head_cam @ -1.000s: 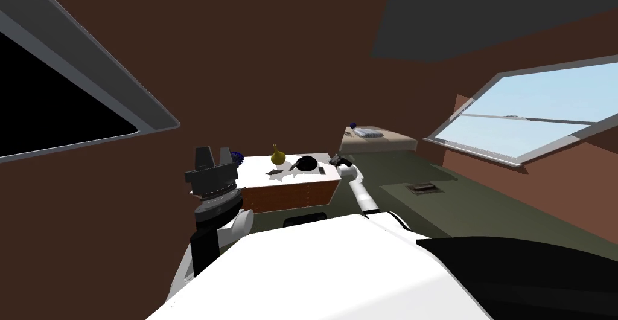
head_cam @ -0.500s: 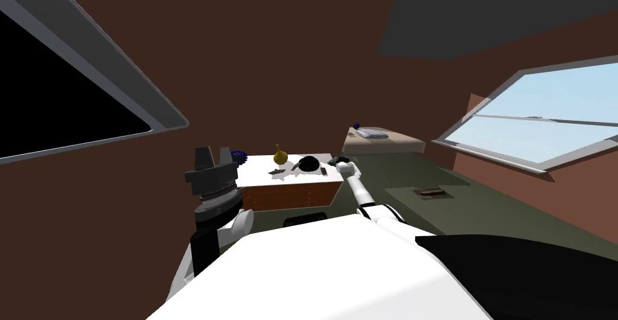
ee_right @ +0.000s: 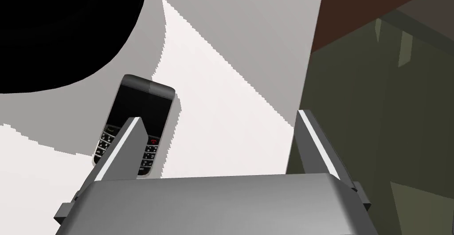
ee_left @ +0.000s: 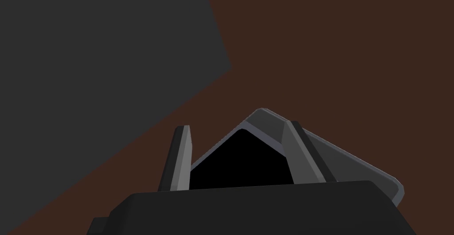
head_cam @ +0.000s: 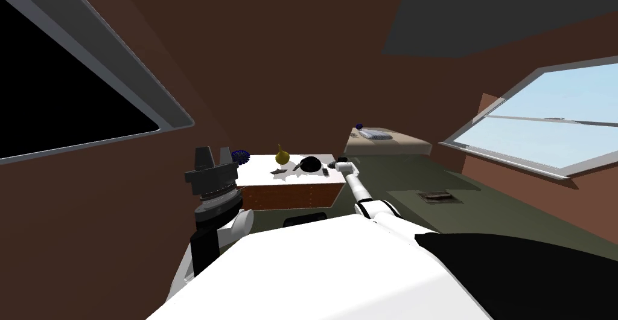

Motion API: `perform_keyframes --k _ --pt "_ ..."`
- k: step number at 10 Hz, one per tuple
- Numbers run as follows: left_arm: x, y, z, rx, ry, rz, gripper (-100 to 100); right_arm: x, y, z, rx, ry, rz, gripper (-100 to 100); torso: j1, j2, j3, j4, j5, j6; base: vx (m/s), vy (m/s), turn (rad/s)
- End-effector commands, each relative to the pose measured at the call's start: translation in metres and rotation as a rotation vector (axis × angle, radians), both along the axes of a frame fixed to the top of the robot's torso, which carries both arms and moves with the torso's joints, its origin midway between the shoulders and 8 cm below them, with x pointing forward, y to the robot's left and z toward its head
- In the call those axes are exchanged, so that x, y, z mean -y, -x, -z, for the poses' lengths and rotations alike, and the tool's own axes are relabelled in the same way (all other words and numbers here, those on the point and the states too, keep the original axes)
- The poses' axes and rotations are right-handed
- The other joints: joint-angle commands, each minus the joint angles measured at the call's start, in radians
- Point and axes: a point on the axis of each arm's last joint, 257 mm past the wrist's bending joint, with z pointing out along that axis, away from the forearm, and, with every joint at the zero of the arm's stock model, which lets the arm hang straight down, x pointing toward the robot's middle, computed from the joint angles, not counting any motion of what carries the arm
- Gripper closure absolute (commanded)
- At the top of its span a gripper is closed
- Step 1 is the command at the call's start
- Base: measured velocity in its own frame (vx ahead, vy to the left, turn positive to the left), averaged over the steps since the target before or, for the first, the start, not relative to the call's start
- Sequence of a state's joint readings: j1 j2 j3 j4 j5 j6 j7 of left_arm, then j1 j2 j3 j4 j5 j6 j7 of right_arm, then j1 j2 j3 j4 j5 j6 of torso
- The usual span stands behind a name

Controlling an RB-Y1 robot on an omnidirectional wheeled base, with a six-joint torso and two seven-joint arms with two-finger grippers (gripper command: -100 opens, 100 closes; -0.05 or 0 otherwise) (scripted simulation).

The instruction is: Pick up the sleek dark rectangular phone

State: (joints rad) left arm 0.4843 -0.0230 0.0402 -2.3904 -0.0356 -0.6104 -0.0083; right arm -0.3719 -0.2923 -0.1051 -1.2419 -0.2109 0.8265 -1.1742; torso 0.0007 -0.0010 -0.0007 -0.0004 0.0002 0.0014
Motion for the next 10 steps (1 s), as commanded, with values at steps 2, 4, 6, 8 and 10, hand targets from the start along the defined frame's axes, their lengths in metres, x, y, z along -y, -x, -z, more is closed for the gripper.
perform_keyframes --k 2,4,6,8,10 --pt "0.000 0.000 0.000 0.000 0.000 0.000 0 -0.001 0.010 0.019 -0.082 -0.044 0.042 -100 0.000 0.000 0.000 0.000 0.000 0.000 0.013 0.007 0.041" --pt "0.000 0.000 0.000 0.000 0.000 0.000 0 -0.002 0.018 0.032 -0.142 -0.077 0.076 -100 0.000 0.000 0.000 0.000 0.000 0.000 0.020 0.004 0.041" --pt "0.000 0.000 0.000 0.000 0.000 0.000 0 -0.006 0.030 0.048 -0.231 -0.133 0.136 -100 0.000 0.000 0.000 0.000 0.000 0.000 0.027 0.002 0.056" --pt "0.000 0.000 0.000 0.000 0.000 0.000 0 -0.007 0.045 0.065 -0.306 -0.158 0.171 -100 0.000 -0.001 0.000 0.000 0.000 0.000 0.027 0.006 0.033" --pt "0.000 0.000 0.000 0.000 0.000 0.000 0 -0.010 0.055 0.074 -0.354 -0.179 0.198 -100 0.000 -0.001 -0.001 0.000 0.000 0.000 0.038 0.000 0.035"
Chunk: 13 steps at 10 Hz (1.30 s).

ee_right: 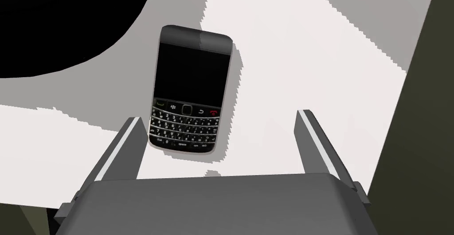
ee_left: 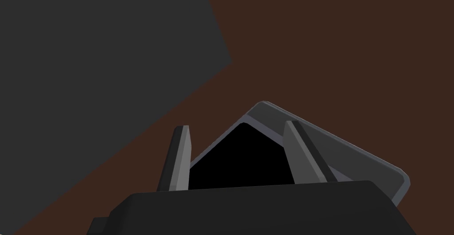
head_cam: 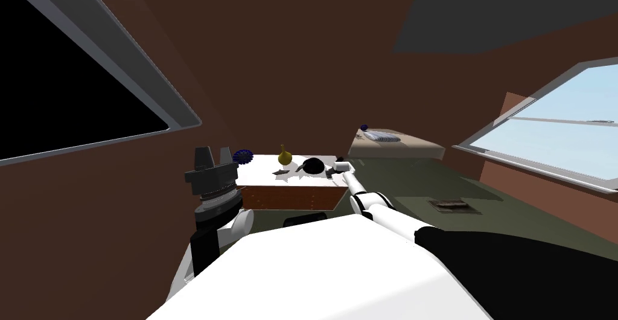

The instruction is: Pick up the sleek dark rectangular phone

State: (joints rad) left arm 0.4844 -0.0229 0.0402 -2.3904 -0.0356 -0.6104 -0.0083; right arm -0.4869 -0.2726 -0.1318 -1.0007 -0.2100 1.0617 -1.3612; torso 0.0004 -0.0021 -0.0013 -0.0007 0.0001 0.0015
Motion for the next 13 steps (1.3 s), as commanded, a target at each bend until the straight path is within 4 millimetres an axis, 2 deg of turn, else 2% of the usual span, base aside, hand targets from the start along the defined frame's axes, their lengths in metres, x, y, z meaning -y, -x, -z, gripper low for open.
perform_keyframes --k 1,2,6,8,9,10,11,13 --pt "0.000 0.000 0.000 0.000 0.000 0.000 0 -0.002 0.012 0.010 -0.057 -0.023 0.029 -100 0.000 0.000 0.000 0.000 0.000 0.000 0.026 0.006 0.024" --pt "0.000 0.000 0.000 0.000 0.000 0.000 0 -0.002 0.012 0.010 -0.057 -0.023 0.029 -100 0.000 0.001 0.000 0.000 0.000 0.000 0.023 0.005 0.012" --pt "0.000 0.000 0.000 0.000 0.000 0.000 0 -0.012 0.040 0.031 -0.187 -0.072 0.095 -100 0.000 -0.001 -0.001 0.000 0.000 0.000 0.051 -0.003 0.030" --pt "0.000 0.000 0.000 0.000 0.000 0.000 0 -0.015 0.048 0.035 -0.219 -0.082 0.110 -100 0.000 -0.001 -0.001 0.000 0.000 0.000 0.062 0.001 0.013" --pt "0.000 0.000 0.000 0.000 0.000 0.000 0 -0.014 0.044 0.033 -0.202 -0.077 0.102 -100 0.000 -0.002 -0.001 0.000 0.000 0.000 0.037 0.005 0.006" --pt "0.000 0.000 0.000 0.000 0.000 0.000 0 -0.015 0.044 0.034 -0.206 -0.078 0.104 0 0.000 0.000 0.000 0.000 0.000 0.000 0.006 0.001 -0.001" --pt "0.000 0.000 0.000 0.000 0.000 0.000 0 -0.014 0.049 0.043 -0.205 -0.078 0.098 -100 0.000 0.001 0.001 0.000 0.000 0.000 0.045 0.006 -0.032" --pt "0.000 0.000 0.000 0.000 0.000 0.000 0 -0.013 0.055 0.052 -0.204 -0.077 0.093 -100 0.001 0.000 0.000 0.000 0.000 0.000 0.030 0.025 -0.066"
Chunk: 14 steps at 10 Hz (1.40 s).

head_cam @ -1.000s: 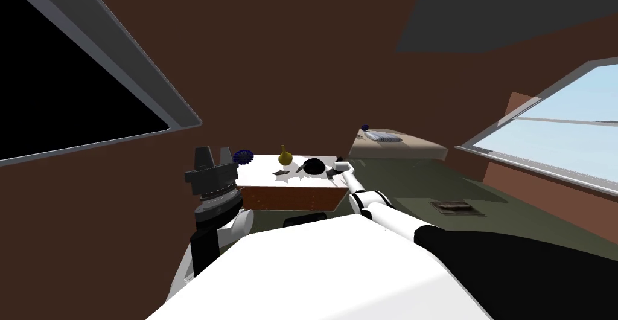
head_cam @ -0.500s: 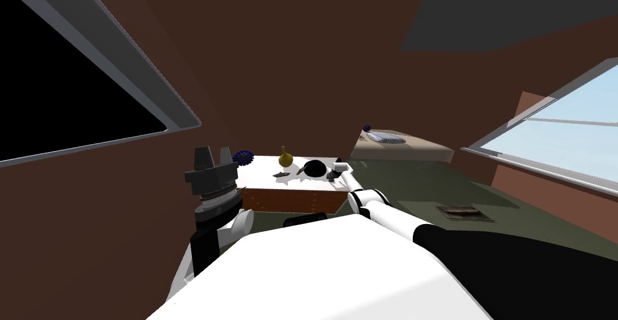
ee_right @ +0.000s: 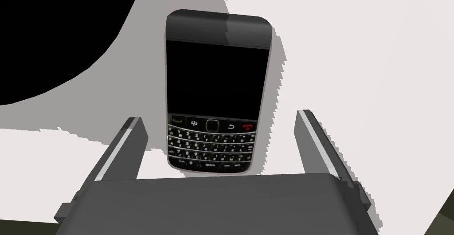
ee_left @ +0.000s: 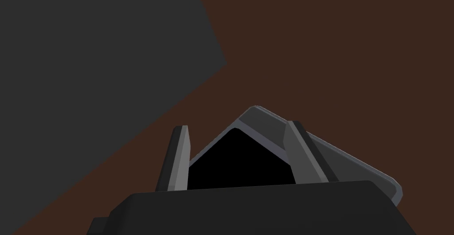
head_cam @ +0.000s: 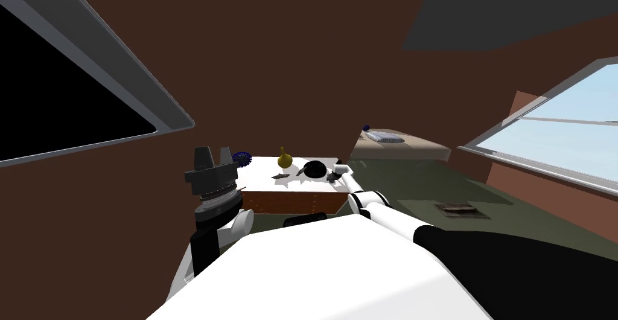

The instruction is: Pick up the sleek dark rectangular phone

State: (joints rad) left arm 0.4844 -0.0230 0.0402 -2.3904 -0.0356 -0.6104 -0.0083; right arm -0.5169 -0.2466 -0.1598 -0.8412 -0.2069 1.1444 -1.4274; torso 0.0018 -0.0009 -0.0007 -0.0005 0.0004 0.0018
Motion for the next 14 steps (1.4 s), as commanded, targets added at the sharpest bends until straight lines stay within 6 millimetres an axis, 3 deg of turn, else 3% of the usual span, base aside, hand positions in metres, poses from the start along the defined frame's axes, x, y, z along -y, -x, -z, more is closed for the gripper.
perform_keyframes --k 1,2,3,7,8,9,13,14 --pt "0.000 0.000 0.000 0.000 0.000 0.000 0 0.000 0.004 0.009 0.003 0.000 -0.005 -100 0.000 0.000 0.000 0.000 0.000 0.000 0.011 0.016 -0.045" --pt "0.000 0.000 0.000 0.000 0.000 0.000 0 0.000 0.003 0.006 0.000 0.000 -0.003 -100 0.000 0.001 0.000 0.000 0.000 0.000 0.003 0.006 -0.011" --pt "0.000 0.000 0.000 0.000 0.000 0.000 0 0.000 0.003 0.006 0.002 0.000 -0.004 100 -0.001 0.001 0.001 0.000 0.000 0.000 0.000 0.000 0.000" --pt "0.000 0.000 0.000 0.000 0.000 0.000 0 -0.001 0.003 0.006 0.002 -0.001 -0.003 100 -0.002 0.001 0.001 0.000 0.000 0.000 0.000 0.000 -0.003" --pt "0.000 0.000 0.000 0.000 0.000 0.000 0 -0.001 0.003 0.006 0.002 -0.001 -0.003 0 -0.002 0.001 0.001 0.000 0.000 0.000 0.000 0.000 0.000" --pt "0.000 0.000 0.000 0.000 0.000 0.000 0 -0.001 -0.002 -0.003 0.002 0.000 0.002 100 -0.002 0.001 0.001 0.000 0.000 0.000 -0.013 -0.019 0.066" --pt "0.000 0.000 0.000 0.000 0.000 0.000 0 -0.001 -0.005 -0.008 0.002 0.002 0.004 100 -0.002 0.003 0.002 0.001 0.000 -0.001 -0.014 -0.012 0.036" --pt "0.000 0.000 0.000 0.000 0.000 0.000 0 -0.001 -0.005 -0.008 0.001 0.002 0.004 0 -0.002 0.002 0.002 0.001 0.000 0.000 0.000 0.000 0.000"
